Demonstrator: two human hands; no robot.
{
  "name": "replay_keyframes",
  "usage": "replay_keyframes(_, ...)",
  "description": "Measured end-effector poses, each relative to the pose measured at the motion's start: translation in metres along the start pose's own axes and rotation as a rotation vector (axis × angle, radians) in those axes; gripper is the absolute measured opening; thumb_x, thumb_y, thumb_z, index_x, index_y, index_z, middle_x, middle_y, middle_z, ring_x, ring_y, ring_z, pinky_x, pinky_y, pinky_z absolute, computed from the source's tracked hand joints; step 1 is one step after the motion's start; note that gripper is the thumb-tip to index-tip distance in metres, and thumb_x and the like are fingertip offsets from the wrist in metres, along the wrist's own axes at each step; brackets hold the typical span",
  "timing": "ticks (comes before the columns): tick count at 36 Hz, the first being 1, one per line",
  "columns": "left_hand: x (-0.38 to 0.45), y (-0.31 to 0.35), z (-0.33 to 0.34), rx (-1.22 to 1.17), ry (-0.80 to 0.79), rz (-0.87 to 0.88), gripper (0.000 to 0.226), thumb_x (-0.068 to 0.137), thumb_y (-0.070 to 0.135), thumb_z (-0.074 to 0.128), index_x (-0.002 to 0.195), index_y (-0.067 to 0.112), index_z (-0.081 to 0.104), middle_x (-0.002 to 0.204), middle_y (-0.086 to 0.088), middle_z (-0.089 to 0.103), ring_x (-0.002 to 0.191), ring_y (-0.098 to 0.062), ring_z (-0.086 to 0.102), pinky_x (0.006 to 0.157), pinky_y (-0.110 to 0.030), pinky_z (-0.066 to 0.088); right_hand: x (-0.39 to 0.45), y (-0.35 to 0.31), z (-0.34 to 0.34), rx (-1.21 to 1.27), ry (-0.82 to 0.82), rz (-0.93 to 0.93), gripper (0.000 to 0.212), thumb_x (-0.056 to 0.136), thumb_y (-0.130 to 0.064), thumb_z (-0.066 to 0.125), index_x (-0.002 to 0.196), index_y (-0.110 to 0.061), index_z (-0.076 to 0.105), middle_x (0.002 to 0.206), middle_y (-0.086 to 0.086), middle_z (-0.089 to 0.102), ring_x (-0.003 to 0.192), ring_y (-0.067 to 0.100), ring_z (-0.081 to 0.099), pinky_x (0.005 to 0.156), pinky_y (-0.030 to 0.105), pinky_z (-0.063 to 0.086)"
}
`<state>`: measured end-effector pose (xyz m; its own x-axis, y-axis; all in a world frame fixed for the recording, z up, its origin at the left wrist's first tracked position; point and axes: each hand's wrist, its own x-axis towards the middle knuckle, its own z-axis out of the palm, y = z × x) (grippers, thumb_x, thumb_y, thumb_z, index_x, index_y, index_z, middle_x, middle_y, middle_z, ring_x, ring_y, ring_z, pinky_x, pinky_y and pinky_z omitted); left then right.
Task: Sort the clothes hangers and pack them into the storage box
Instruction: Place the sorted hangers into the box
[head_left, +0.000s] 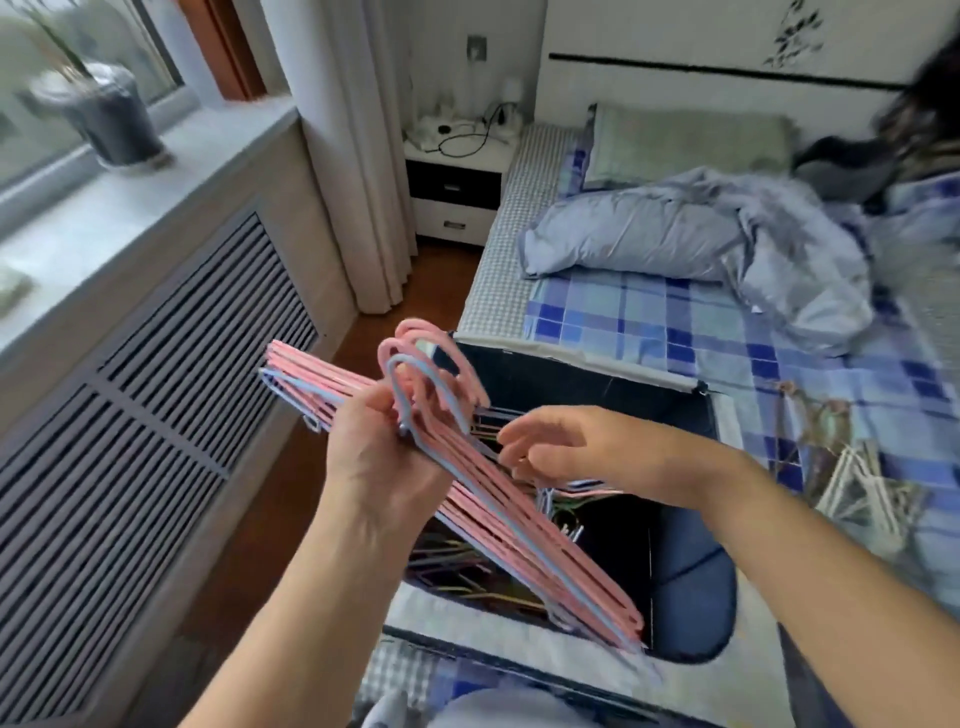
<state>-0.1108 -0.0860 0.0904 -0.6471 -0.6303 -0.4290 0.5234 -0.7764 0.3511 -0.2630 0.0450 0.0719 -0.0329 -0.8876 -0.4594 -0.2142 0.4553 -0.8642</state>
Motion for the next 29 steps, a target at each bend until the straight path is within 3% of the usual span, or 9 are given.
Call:
replay_keyframes(5, 0.003, -0.03, 0.032, 0.115, -0.203, -0.109, 0.023, 0.084, 0.013, 0.056, 0.078, 0.004, 0.077, 0.083, -0.012, 0.067, 0.085, -0.026, 0.072, 0.092, -0.036, 0.055, -0.031, -0.042, 0.029, -0.06, 0.198, -0.063, 0.013, 0.087, -0.029, 0.077, 0.095, -0.025, 0.067, 0.085, 0.006, 0.073, 0.073, 0.016, 0.071, 0.072, 0.032, 0.06)
replay_keyframes(8, 0.006, -0.038, 0.038, 0.359, -0.359, -0.214, 0.062, 0.067, 0.017, 0.073, 0.124, -0.004, 0.059, 0.126, -0.024, 0.052, 0.139, -0.045, 0.045, 0.12, -0.054, 0.033, -0.045, -0.041, 0.025, 0.006, 0.275, -0.056, 0.027, 0.088, -0.025, 0.074, 0.066, -0.022, 0.06, 0.057, 0.009, 0.054, 0.049, 0.021, 0.049, 0.049, 0.026, 0.043)
replay_keyframes(11, 0.018, -0.039, 0.034, 0.667, -0.497, -0.264, 0.065, 0.086, 0.02, 0.064, 0.134, -0.019, 0.044, 0.133, -0.04, 0.044, 0.134, -0.058, 0.039, 0.116, -0.065, 0.027, -0.061, -0.035, 0.022, 0.111, 0.291, -0.049, 0.035, 0.093, -0.022, 0.07, 0.06, -0.024, 0.057, 0.052, 0.01, 0.046, 0.044, 0.021, 0.039, 0.046, 0.029, 0.035)
replay_keyframes(13, 0.021, -0.037, 0.032, 0.753, -0.464, -0.27, 0.056, 0.087, 0.022, 0.061, 0.125, -0.017, 0.051, 0.13, -0.046, 0.044, 0.125, -0.061, 0.044, 0.113, -0.064, 0.033, -0.063, -0.034, 0.026, 0.053, 0.431, -0.041, 0.018, 0.092, -0.024, 0.07, 0.075, -0.028, 0.064, 0.056, 0.005, 0.052, 0.046, 0.022, 0.045, 0.048, 0.03, 0.039)
replay_keyframes(17, 0.013, -0.042, 0.029, 0.859, -0.403, -0.281, 0.036, 0.098, 0.031, 0.055, 0.117, 0.003, 0.065, 0.126, -0.027, 0.065, 0.111, -0.036, 0.063, 0.108, -0.049, 0.045, -0.052, -0.02, 0.027, -0.683, 0.925, 0.129, 0.024, 0.089, -0.027, 0.058, 0.111, -0.033, 0.049, 0.093, 0.001, 0.07, 0.084, 0.03, 0.065, 0.064, 0.036, 0.044)
replay_keyframes(22, -0.008, -0.035, 0.037, 1.246, -0.393, -0.312, 0.064, 0.101, 0.061, 0.042, 0.11, 0.007, 0.076, 0.107, -0.015, 0.076, 0.101, -0.031, 0.073, 0.102, -0.047, 0.053, -0.05, -0.013, 0.023, -0.965, 1.068, 0.199, 0.018, 0.094, -0.017, 0.048, 0.111, -0.022, 0.047, 0.075, 0.003, 0.054, 0.066, 0.032, 0.044, 0.058, 0.036, 0.035)
replay_keyframes(25, -0.03, -0.021, 0.041, 1.501, -0.399, 0.076, 0.049, 0.1, 0.05, 0.053, 0.083, 0.012, 0.078, 0.08, -0.005, 0.077, 0.081, -0.023, 0.074, 0.086, -0.045, 0.06, -0.055, -0.01, 0.012, -0.935, 1.027, 0.233, 0.02, 0.098, -0.02, 0.042, 0.114, -0.026, 0.052, 0.08, 0.006, 0.058, 0.072, 0.035, 0.052, 0.06, 0.038, 0.038)
replay_keyframes(27, -0.037, -0.013, 0.043, 1.565, -0.384, 0.541, 0.026, 0.093, 0.048, 0.064, 0.098, 0.023, 0.07, 0.091, 0.007, 0.073, 0.084, -0.007, 0.067, 0.076, -0.032, 0.055, -0.06, -0.013, 0.006, -0.953, 0.997, 0.235, 0.025, 0.096, -0.021, 0.042, 0.116, -0.029, 0.055, 0.091, 0.01, 0.065, 0.083, 0.037, 0.06, 0.064, 0.038, 0.04)
replay_keyframes(29, -0.036, -0.008, 0.05, 1.56, -0.405, 0.722, 0.052, 0.085, 0.05, 0.072, 0.129, 0.035, 0.05, 0.121, 0.016, 0.056, 0.106, 0.003, 0.056, 0.087, -0.018, 0.046, -0.063, -0.021, 0.003, -1.018, 0.974, 0.205, 0.03, 0.095, -0.023, 0.043, 0.12, -0.033, 0.056, 0.098, 0.009, 0.067, 0.09, 0.035, 0.063, 0.066, 0.037, 0.039)
